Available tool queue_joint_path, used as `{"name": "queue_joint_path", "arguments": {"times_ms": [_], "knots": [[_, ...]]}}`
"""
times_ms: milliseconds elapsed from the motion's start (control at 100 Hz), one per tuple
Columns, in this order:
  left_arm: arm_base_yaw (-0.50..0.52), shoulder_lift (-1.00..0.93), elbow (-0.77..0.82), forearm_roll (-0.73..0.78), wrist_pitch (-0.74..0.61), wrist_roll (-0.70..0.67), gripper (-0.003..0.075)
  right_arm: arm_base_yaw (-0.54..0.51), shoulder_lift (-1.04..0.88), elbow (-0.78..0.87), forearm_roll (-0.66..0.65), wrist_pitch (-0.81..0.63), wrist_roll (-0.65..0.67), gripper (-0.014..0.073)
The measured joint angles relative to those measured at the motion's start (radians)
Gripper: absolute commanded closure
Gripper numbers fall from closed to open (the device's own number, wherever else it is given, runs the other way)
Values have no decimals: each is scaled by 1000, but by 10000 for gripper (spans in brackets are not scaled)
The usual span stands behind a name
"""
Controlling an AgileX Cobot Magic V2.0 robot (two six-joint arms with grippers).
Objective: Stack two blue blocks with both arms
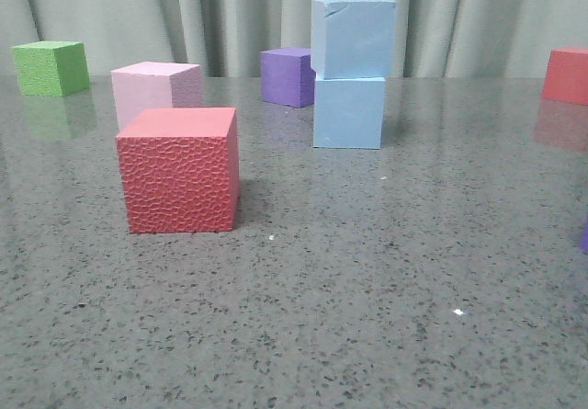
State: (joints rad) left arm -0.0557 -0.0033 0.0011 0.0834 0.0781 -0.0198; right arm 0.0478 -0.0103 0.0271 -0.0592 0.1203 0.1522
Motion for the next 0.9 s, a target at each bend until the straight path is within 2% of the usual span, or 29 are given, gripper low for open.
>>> {"name": "queue_joint_path", "arguments": {"times_ms": [900], "knots": [[0, 0, 0, 0, 0, 0, 739, 0, 0, 0, 0, -29, 0, 662]]}}
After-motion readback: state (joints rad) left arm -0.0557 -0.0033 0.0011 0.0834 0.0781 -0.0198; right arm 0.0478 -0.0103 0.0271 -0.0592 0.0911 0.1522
